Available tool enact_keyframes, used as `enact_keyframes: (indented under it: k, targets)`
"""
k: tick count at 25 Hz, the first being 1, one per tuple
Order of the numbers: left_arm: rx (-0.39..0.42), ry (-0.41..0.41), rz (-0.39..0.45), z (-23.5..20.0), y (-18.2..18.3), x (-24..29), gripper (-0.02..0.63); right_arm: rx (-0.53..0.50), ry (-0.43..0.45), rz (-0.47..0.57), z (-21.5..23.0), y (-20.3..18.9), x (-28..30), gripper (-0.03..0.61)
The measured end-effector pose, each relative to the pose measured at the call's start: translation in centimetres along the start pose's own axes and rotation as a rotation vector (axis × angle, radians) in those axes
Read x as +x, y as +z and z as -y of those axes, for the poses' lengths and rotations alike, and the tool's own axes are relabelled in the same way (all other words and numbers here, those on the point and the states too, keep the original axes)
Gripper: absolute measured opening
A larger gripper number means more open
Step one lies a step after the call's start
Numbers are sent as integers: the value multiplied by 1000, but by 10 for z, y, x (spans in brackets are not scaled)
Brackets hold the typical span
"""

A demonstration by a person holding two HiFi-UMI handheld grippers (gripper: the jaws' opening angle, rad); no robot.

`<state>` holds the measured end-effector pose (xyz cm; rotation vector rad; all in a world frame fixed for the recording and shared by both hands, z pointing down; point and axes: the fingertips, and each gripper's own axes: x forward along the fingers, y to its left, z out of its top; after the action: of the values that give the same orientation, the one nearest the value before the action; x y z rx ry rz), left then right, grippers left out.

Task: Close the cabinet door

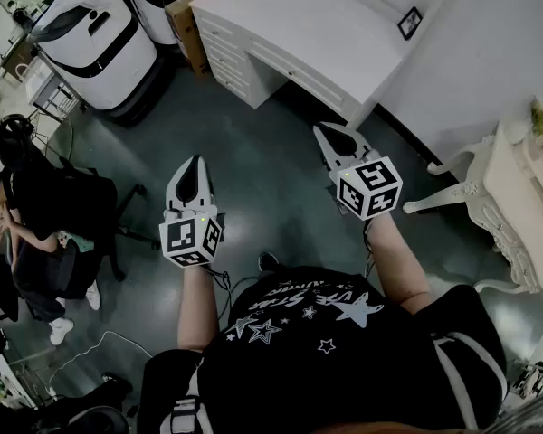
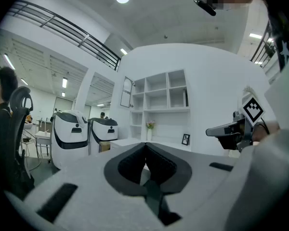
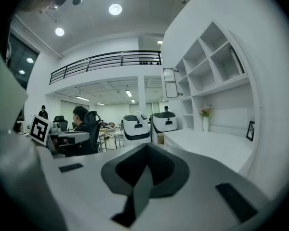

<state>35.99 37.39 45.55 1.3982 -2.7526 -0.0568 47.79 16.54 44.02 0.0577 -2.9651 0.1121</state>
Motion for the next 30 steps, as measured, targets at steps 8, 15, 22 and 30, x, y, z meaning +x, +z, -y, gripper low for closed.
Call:
enact_keyframes:
  k: [8,15,22,30]
  targets:
    - [5,26,-30,74,-6,-14,8,42,3,5,45,-10,-71,5]
    - [-14,45,-58,93,-20,-33,8,52,39,-3,49,-22,-80,3]
    - [-11,21,8,66,-9,-22,9,60,40,39,33,-13,-48,5]
    - [16,-13,112,-12,29,-11,231,23,-26,111,8,27,13,5]
